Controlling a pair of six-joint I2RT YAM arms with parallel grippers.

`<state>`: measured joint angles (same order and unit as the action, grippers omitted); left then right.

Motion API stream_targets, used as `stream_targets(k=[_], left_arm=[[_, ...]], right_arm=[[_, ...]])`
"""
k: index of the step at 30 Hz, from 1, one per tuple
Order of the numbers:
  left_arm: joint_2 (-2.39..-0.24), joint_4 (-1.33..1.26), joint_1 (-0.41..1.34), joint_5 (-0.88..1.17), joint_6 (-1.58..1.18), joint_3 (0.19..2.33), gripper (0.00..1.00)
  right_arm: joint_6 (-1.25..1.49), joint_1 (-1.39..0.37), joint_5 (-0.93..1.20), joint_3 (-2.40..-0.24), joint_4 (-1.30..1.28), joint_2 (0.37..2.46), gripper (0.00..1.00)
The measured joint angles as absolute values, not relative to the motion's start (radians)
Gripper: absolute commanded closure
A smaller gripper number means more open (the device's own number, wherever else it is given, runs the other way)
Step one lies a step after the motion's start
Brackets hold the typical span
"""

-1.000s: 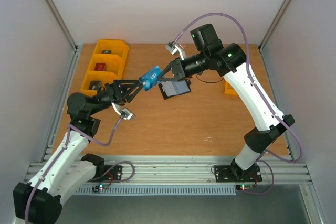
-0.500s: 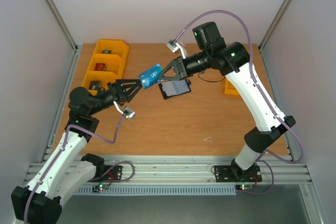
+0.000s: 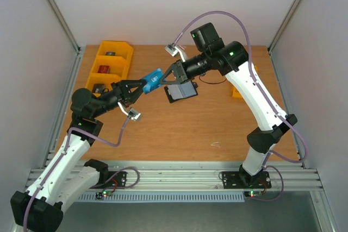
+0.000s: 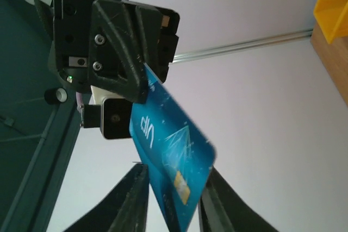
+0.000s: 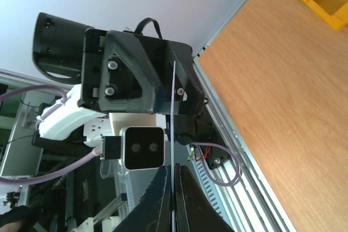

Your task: Take the credit cards out of the card holder

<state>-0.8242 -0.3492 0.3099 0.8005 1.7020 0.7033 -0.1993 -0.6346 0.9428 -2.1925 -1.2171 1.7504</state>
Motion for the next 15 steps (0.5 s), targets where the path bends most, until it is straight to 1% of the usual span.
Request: stream_targets(k=[1, 2, 3, 6, 7, 11, 12, 14, 15], left_arm=[[-0.824, -0.35, 0.31, 0.797, 1.699, 0.703, 0.81], [-0.824, -0.351, 0.31, 0.792, 1.692, 0.703, 0.91], [-0.824, -0.35, 0.31, 0.788, 1.682, 0.703, 0.98], [-0.823, -0.356, 0.31, 0.78, 1.676, 0.705, 1.0], [-0.821, -0.358, 0.31, 0.778, 1.676, 0.706, 1.0], [-0.805, -0.332, 0.31, 0.769, 1.674, 0.708, 1.0], [-0.801, -0.313, 0.31, 0.756, 1.673, 0.711, 1.0], [-0.8, -0.254, 0.31, 0.713, 1.663, 0.73, 1.0], [-0.806, -0.214, 0.31, 0.682, 1.652, 0.75, 1.0]], right_arm=[[-0.202, -0.635, 0.94, -2.193, -1.224, 1.755, 0.99], [-0.204, -0.636, 0.939, -2.193, -1.229, 1.76, 0.99], [-0.205, -0.636, 0.939, -2.193, -1.232, 1.763, 0.99], [-0.204, -0.636, 0.936, -2.204, -1.246, 1.771, 0.99], [-0.204, -0.635, 0.936, -2.208, -1.249, 1.773, 0.94], [-0.211, -0.636, 0.911, -2.226, -1.262, 1.778, 0.61], [-0.211, -0.633, 0.896, -2.229, -1.266, 1.778, 0.51], [-0.202, -0.623, 0.862, -2.232, -1.269, 1.777, 0.36], [-0.202, -0.614, 0.838, -2.232, -1.269, 1.776, 0.24]])
